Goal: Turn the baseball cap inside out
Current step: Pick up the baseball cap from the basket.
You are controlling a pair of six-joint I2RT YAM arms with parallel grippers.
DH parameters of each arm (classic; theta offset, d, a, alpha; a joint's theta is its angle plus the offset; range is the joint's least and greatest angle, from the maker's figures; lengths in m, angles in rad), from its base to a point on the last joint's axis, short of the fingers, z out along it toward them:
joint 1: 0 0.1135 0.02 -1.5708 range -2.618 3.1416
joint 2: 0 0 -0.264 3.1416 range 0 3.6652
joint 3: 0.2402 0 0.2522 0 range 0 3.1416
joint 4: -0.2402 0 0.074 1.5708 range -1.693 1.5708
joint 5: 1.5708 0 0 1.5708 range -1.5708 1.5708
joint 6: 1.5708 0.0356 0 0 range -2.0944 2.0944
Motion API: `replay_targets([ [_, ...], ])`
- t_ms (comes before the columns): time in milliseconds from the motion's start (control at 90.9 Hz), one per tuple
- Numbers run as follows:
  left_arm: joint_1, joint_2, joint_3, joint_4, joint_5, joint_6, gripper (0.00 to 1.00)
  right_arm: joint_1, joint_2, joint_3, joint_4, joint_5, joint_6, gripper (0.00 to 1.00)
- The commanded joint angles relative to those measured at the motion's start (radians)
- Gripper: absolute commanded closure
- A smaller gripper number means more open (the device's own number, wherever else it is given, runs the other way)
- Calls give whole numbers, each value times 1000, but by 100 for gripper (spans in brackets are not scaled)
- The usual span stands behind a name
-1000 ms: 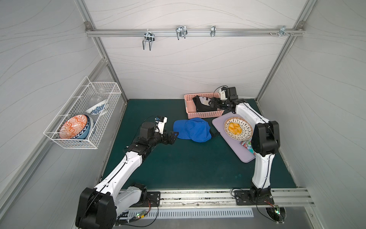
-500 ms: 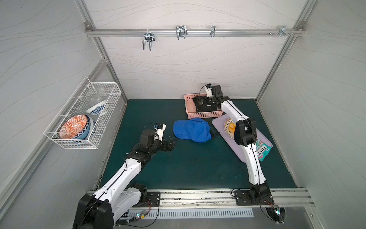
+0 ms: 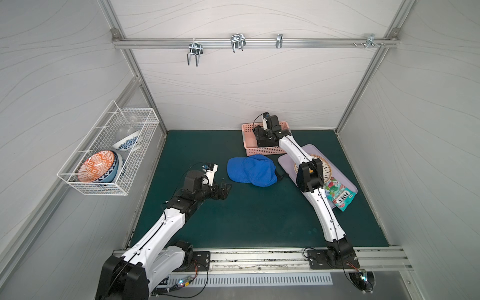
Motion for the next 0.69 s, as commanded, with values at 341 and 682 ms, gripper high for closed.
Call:
replay_targets([
  [341,-3,-34,60,-13,-25,20,0,-19,-46,12,-20,-56,38,100],
  [682,-3,-47,168,1,-66,61,0,-19,-335,-58,-58,-80,-66,100],
])
